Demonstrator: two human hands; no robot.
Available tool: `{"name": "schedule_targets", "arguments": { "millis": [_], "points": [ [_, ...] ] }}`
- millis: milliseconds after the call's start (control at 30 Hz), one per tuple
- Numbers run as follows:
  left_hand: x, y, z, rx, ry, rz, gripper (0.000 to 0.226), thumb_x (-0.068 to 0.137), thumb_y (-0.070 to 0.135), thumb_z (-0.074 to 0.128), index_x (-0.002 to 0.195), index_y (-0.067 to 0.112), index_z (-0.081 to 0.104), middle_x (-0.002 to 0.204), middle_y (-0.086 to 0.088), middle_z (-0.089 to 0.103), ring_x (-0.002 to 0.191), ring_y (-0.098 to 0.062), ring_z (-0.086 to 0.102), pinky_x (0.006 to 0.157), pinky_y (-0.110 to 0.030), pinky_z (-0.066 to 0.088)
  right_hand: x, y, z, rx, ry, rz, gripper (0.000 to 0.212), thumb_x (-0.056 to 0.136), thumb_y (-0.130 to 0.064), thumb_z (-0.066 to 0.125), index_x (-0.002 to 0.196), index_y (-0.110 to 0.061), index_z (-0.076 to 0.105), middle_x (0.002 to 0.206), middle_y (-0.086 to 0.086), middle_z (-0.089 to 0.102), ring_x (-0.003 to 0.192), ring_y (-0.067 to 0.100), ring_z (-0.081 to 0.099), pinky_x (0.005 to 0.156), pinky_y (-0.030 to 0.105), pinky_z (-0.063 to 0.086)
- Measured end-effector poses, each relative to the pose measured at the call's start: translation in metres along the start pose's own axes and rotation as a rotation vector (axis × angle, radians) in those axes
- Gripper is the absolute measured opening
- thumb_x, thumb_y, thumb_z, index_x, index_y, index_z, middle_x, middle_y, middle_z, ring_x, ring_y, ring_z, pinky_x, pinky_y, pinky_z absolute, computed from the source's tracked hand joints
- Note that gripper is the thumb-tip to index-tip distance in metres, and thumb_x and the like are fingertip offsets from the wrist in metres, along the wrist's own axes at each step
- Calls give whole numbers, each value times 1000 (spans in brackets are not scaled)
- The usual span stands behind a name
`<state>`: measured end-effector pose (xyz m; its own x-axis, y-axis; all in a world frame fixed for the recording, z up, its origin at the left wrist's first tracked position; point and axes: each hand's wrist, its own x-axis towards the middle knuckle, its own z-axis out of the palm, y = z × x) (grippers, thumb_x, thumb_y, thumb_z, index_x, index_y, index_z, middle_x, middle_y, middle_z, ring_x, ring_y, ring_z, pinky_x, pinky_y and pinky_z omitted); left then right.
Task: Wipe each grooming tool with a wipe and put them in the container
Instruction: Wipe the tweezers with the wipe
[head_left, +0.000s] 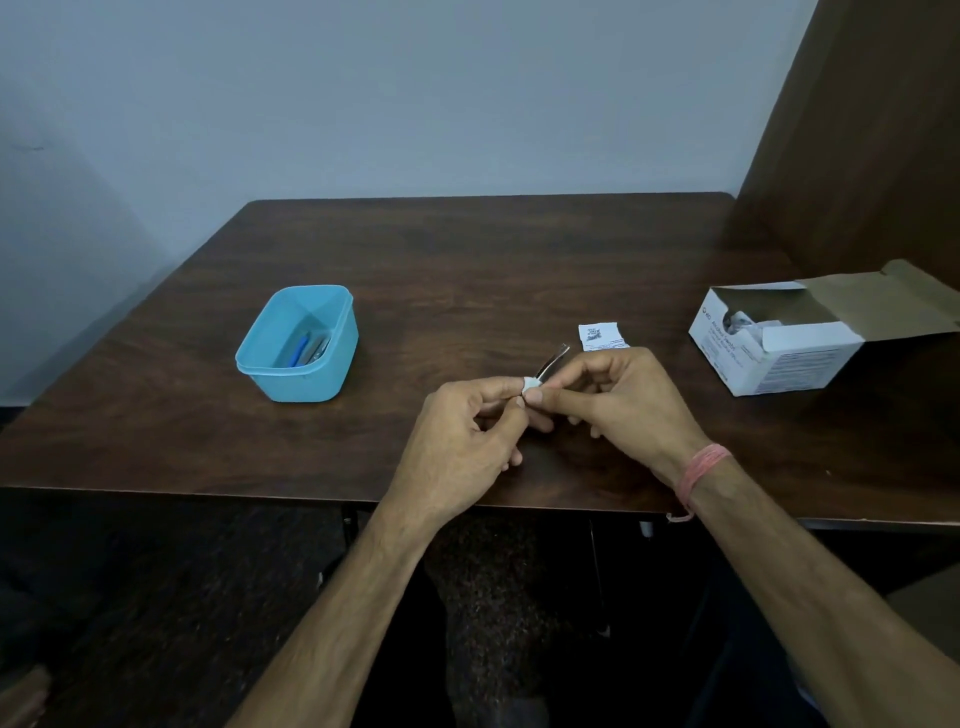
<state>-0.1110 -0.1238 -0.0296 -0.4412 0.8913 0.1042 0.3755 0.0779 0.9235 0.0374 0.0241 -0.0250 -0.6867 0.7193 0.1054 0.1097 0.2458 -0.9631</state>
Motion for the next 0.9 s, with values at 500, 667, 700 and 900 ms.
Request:
{"name": "schedule_targets", "arguments": {
  "millis": [500, 667, 700, 900],
  "points": [
    [2, -3, -2, -30, 2, 6, 31, 110, 16, 64, 121, 36, 86, 93, 8, 87, 52, -17, 46, 55, -28, 39, -2, 8, 3, -36, 44, -61, 19, 85, -32, 95, 81, -19, 82, 83, 1, 81, 66, 17, 59, 65, 37, 52],
    [0, 1, -2, 20, -3, -6, 33, 109, 18, 64, 122, 40, 85, 93, 13, 86, 47, -9, 42, 51, -21, 36, 0, 9, 2, 1, 183, -16, 19, 86, -32, 95, 78, -21, 81, 63, -7, 68, 61, 14, 58, 57, 28, 46],
    [0, 1, -2, 29, -2, -10, 33, 109, 18, 64, 120, 41, 85, 92, 14, 86, 47, -10, 43, 51, -21, 36, 0, 9, 2, -8, 187, -20, 20, 87, -32, 95, 78, -22, 80, 62, -9, 66, 60, 13, 58, 56, 25, 46],
    [-2, 7, -1, 45, -25, -30, 32, 104, 19, 65, 111, 41, 87, 90, 15, 86, 59, -32, 57, 60, -42, 49, -1, 7, -1, 80, 201, -6, 19, 87, -30, 95, 82, -20, 79, 80, 5, 77, 64, 16, 66, 51, 26, 48]
  ]
}}
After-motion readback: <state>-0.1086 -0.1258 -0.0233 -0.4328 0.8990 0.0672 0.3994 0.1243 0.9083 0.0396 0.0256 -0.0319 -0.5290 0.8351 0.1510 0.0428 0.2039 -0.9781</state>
